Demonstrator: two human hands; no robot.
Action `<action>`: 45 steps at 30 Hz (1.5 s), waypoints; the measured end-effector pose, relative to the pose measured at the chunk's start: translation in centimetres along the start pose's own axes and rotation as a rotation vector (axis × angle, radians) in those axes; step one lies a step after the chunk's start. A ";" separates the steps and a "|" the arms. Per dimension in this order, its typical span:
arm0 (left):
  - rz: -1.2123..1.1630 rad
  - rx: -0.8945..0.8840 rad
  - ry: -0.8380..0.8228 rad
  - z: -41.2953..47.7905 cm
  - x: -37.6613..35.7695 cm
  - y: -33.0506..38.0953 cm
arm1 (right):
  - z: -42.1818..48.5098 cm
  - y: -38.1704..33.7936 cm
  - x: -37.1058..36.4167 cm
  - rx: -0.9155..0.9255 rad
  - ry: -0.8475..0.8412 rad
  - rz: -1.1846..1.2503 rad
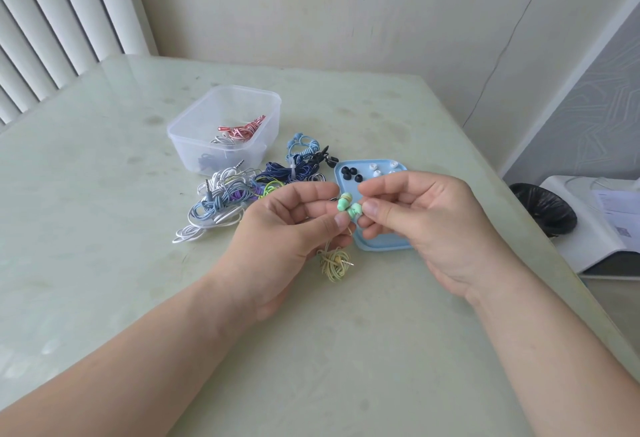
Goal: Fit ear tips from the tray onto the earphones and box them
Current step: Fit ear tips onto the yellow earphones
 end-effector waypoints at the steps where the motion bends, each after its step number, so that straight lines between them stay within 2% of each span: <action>1: -0.001 0.001 -0.001 0.0 0.0 0.0 | 0.1 0.3 -0.1 -0.039 -0.015 0.050; 7: -0.021 0.003 -0.004 0.1 0.1 0.0 | 0.2 0.9 -0.4 -0.169 -0.116 0.124; 23: -0.040 0.003 -0.014 0.0 0.0 0.1 | 0.2 0.6 -0.3 -0.103 -0.055 0.073; 32: -0.013 0.002 -0.035 0.0 -0.2 0.0 | 0.1 0.6 -0.6 -0.101 -0.145 0.010; 45: 0.004 -0.032 -0.017 0.0 -0.1 0.0 | 0.1 0.6 -1.1 -0.009 -0.126 -0.119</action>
Point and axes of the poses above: each hand's wrist, its own z-axis towards the middle knuckle, its own x-axis out of the back of the hand, y = z × x, the point moved 6 cm from there along z, towards the middle knuckle, and after that the axes turned 11 degrees about -x, right-handed, at the moved point
